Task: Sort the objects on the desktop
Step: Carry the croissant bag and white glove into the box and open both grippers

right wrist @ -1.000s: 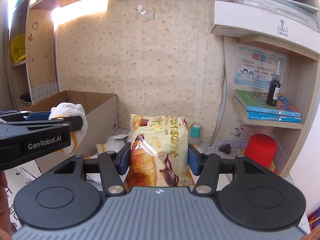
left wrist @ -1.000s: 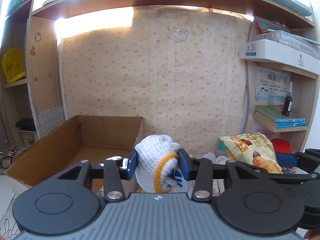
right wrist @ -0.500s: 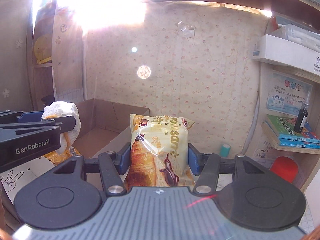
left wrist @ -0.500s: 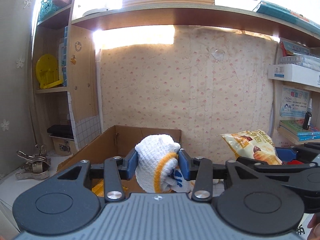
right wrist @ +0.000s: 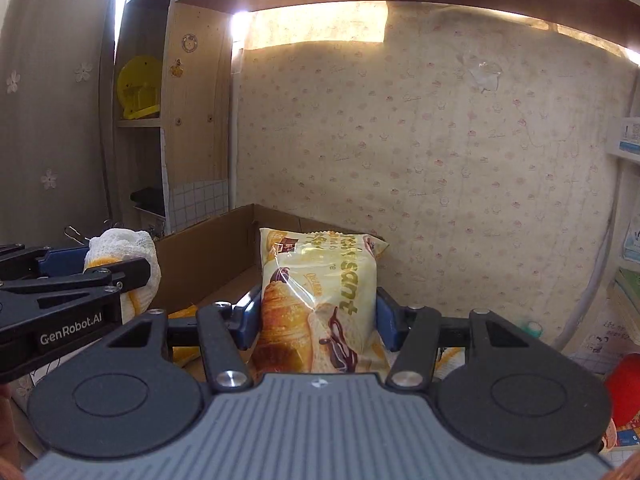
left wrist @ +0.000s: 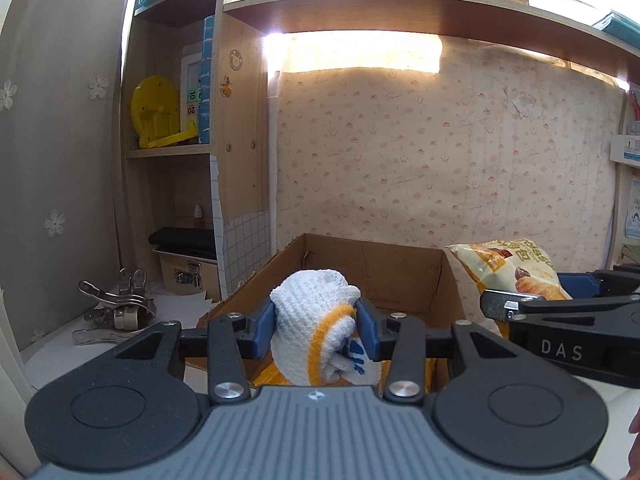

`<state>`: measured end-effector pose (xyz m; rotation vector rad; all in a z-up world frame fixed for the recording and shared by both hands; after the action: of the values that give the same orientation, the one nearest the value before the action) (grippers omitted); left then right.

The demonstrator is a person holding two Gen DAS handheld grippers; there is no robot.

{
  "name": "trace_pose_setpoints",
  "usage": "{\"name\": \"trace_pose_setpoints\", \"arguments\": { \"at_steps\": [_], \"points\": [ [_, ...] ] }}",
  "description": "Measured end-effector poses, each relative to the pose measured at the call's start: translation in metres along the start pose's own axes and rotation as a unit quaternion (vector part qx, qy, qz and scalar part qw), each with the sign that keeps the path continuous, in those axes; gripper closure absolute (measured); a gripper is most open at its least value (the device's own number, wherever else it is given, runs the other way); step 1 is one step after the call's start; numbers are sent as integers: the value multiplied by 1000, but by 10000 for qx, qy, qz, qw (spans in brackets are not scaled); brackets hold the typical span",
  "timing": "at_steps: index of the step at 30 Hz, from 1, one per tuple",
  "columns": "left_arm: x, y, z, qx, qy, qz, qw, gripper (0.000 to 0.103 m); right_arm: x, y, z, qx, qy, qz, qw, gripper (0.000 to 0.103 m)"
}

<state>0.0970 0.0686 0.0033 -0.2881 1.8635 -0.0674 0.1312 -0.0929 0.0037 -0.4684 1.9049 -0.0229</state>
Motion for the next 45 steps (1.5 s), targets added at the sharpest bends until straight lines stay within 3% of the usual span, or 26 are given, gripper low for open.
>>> {"name": "trace_pose_setpoints", "arguments": {
  "at_steps": [23, 45],
  "points": [
    [8, 15, 56, -5, 374, -87, 9993, 58, -8, 23, 96, -313, 506, -66, 9982, 47],
    [12, 8, 83, -99, 547, -48, 9984, 57, -15, 22, 133, -311, 610, -128, 9976, 45]
  ]
}}
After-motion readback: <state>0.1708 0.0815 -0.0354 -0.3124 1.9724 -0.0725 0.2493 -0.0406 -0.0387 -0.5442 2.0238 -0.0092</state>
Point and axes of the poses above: each gripper's, at about its wrist camera, not at the fingertips, and z roughly the way its jaws point, y to its left, x to its underside, the point moved 7 cm from there along z, roughly the way its jaws point, and after that the axes turned 11 degrees about -z, right-handed, at the moved point
